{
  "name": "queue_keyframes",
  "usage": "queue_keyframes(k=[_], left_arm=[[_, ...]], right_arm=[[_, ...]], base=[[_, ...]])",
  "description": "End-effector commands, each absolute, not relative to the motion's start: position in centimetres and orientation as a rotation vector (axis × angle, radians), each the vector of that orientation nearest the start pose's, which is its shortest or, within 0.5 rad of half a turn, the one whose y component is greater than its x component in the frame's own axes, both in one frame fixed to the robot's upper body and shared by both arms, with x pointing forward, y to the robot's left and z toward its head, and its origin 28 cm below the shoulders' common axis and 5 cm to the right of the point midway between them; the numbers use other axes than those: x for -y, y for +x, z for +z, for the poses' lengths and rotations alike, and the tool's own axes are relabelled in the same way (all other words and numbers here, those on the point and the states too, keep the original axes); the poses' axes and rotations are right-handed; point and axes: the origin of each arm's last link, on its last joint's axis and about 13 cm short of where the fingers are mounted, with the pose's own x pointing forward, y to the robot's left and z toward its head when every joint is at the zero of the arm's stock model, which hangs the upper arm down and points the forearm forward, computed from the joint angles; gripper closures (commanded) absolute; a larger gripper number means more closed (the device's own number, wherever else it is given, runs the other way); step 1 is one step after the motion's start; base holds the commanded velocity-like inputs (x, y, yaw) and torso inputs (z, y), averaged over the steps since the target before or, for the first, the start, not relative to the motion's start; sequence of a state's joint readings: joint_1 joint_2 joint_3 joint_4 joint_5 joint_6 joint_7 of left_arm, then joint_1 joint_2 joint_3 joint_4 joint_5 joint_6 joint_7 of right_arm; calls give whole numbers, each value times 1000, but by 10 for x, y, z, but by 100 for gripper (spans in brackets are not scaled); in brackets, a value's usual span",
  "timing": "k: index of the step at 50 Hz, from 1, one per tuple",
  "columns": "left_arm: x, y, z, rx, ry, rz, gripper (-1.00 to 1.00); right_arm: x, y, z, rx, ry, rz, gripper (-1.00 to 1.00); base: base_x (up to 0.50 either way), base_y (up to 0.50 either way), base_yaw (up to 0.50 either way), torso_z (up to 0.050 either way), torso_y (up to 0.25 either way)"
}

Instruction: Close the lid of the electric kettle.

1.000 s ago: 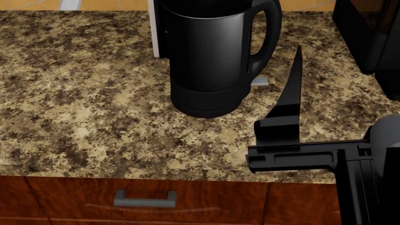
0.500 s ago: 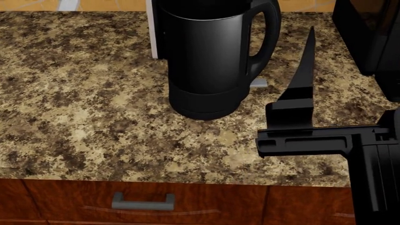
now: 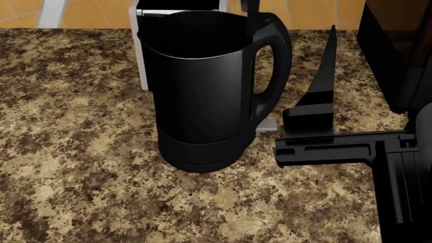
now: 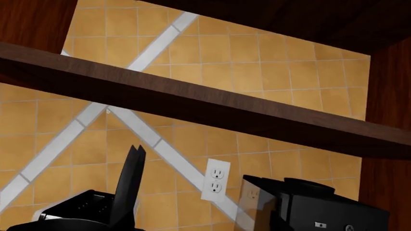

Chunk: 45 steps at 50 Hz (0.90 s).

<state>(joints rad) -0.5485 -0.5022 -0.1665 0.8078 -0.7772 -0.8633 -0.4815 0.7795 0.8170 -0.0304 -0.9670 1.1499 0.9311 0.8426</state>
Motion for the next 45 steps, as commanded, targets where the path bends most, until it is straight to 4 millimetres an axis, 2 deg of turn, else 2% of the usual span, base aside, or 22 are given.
queue_keyframes(k=[1,30,45], left_arm=[[-261,213,248,436,-25,86,-100],[-264,212,249,434,-21,93,-100],[-263,212,249,435,-26,97,-100]], right_arm=[[138,178,279,497,-226,-34,-100],[137,178,277,489,-206,-37,-100],[138,184,278,460,-204,-64,-100]], base=[[500,0,0,0,0],[496,0,0,0,1],[0,0,0,0,1]])
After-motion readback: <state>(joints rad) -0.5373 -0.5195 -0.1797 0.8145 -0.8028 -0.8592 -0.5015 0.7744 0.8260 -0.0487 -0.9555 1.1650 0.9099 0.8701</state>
